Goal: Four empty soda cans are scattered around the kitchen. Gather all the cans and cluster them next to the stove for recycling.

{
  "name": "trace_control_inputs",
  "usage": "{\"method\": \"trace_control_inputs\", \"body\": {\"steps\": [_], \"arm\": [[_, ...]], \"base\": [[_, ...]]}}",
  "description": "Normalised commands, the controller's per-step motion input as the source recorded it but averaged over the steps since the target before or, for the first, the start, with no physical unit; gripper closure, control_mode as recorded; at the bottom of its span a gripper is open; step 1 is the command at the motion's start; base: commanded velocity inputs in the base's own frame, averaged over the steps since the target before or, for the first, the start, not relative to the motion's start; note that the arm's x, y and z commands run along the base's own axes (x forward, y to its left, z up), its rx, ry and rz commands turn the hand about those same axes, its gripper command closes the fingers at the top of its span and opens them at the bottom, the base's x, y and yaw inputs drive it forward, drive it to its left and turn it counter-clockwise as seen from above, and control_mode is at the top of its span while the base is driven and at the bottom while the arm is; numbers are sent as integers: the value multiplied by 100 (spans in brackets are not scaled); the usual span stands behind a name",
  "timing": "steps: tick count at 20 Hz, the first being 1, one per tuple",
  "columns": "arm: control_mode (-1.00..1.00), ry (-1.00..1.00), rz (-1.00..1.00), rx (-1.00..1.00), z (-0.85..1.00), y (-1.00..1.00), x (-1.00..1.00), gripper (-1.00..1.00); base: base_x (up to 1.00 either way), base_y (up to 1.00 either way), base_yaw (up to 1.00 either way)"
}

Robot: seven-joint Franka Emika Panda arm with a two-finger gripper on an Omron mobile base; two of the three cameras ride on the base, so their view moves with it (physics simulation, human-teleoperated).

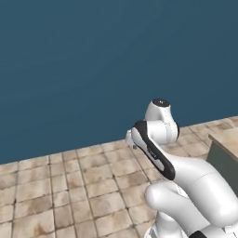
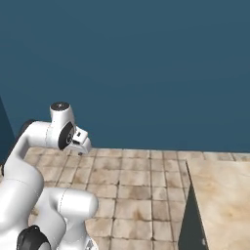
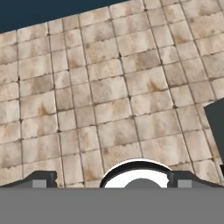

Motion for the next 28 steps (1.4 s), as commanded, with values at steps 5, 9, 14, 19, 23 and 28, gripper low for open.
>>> {"method": "trace_control_inputs", "body": {"steps": [5, 9, 14, 19, 23, 28], "arm": [[100, 0, 0, 0, 0, 0, 0, -100], [100, 0, 0, 0, 0, 0, 0, -100], [100, 0, 0, 0, 0, 0, 0, -100], [100, 0, 0, 0, 0, 0, 0, -100], [100, 0, 0, 0, 0, 0, 0, -100], [100, 0, 0, 0, 0, 0, 0, -100]], "base": [[75, -9, 2], [75, -8, 1], [73, -5, 0], [69, -2, -1], [52, 0, -31], [42, 0, -47]]}}
